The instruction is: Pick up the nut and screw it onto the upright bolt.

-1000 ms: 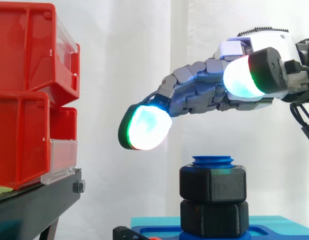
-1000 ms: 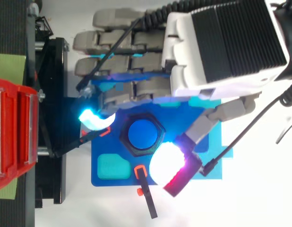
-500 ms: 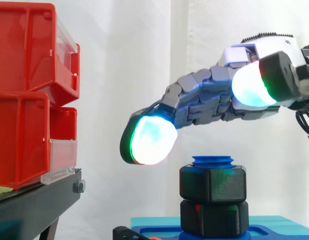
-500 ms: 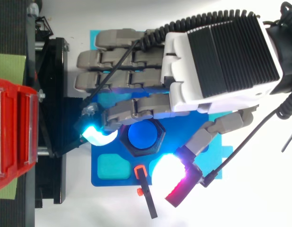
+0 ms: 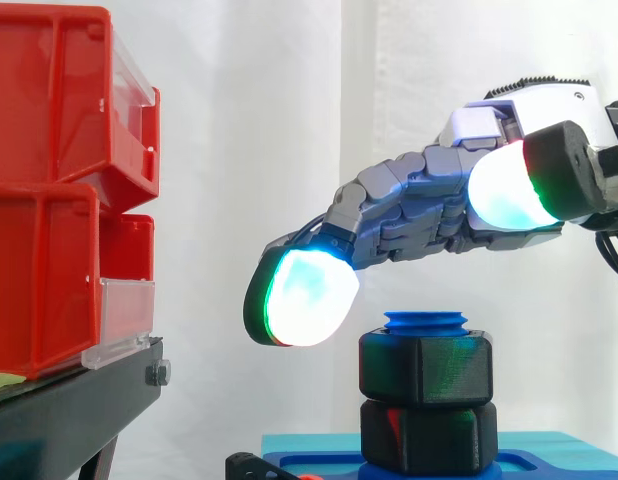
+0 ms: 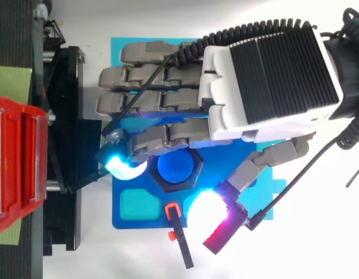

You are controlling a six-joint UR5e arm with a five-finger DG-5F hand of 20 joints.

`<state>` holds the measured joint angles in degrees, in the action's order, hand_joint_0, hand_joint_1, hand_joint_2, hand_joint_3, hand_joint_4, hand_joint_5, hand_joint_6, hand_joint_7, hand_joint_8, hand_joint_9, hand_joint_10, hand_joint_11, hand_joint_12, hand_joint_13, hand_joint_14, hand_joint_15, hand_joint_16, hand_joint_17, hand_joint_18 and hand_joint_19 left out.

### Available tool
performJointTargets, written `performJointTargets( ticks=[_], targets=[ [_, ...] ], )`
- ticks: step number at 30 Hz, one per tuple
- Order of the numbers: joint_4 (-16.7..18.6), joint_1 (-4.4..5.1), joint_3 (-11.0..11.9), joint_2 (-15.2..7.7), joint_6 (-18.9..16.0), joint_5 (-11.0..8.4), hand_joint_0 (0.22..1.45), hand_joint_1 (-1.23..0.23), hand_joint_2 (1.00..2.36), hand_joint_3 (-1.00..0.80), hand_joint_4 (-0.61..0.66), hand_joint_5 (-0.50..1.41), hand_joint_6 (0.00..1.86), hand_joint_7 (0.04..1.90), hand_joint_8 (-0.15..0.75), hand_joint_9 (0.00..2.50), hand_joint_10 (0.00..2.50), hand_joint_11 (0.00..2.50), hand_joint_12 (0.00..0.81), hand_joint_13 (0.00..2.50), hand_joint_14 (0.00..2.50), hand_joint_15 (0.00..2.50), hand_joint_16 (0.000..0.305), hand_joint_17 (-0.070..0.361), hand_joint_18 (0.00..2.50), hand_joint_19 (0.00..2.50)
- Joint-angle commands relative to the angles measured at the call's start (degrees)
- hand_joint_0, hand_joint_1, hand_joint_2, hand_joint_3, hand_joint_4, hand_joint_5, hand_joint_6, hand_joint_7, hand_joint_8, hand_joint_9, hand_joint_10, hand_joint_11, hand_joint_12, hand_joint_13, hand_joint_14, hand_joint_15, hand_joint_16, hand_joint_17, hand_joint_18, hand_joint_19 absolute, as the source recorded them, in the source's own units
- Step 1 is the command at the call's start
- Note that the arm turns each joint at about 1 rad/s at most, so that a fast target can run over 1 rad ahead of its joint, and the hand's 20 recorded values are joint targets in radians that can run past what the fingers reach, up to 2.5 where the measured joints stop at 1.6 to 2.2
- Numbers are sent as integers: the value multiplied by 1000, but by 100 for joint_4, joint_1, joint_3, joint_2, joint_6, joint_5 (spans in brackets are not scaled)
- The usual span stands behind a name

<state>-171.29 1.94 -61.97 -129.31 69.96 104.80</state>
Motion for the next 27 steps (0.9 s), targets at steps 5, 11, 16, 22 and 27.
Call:
performJointTargets(
  ticks=[5,11,16,22,27],
  targets=[
    [70,0,-87,-7,-9,-65,445,-281,1000,-500,127,-203,501,667,246,255,0,0,394,56,0,0,64,144,0,0],
    [61,0,-96,-7,-9,-74,443,-287,1000,-500,146,-183,502,681,252,294,0,0,399,93,0,0,65,146,0,0],
    [17,0,-113,-7,-9,-74,431,-292,1000,-500,158,-179,502,699,258,299,0,0,405,95,0,0,66,148,0,0],
    [246,0,-342,-7,-79,-74,428,-289,1000,-500,163,-175,502,717,264,310,0,0,406,116,0,0,66,148,0,0],
    [369,0,-351,-7,-167,-74,389,-314,1000,-500,206,-148,503,805,290,373,0,0,426,136,0,0,72,162,0,0]
  ],
)
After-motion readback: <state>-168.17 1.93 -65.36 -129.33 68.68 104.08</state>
